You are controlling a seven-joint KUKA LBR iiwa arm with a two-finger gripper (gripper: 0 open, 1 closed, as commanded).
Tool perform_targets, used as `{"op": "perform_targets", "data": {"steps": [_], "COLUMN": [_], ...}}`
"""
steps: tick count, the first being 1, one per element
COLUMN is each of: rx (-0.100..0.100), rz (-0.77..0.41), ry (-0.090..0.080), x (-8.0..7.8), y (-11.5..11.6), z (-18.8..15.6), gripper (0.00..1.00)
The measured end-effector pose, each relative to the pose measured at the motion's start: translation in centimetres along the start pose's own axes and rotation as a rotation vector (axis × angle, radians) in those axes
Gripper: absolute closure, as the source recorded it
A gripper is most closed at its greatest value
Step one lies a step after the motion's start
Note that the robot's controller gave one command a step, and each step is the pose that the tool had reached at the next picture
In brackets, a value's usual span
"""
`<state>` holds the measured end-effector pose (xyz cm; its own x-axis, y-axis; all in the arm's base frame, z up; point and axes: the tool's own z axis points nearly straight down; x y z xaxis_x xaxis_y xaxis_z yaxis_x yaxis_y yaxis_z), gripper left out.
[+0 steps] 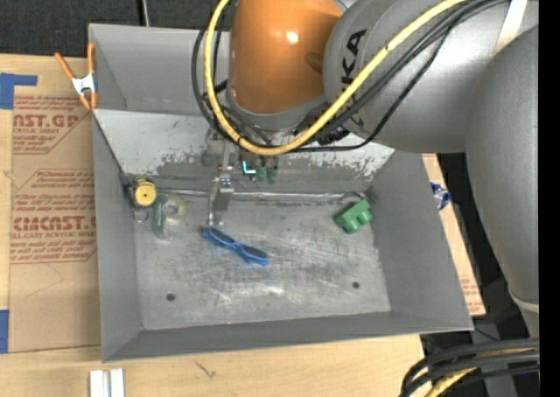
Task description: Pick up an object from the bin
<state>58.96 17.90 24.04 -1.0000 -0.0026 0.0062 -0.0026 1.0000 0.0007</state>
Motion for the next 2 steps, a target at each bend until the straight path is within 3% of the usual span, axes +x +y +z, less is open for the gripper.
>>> {"op": "perform_targets", "data": {"steps": [1, 2], "rx": [0.002, 0.000], "rz": [-0.290, -0.290], "ry": [-0.001, -0.007], "x": [2.83, 2.67], "y": [-4.72, -4.58], "z": [11.42, 11.13], "gripper": [0.00, 1.00]}}
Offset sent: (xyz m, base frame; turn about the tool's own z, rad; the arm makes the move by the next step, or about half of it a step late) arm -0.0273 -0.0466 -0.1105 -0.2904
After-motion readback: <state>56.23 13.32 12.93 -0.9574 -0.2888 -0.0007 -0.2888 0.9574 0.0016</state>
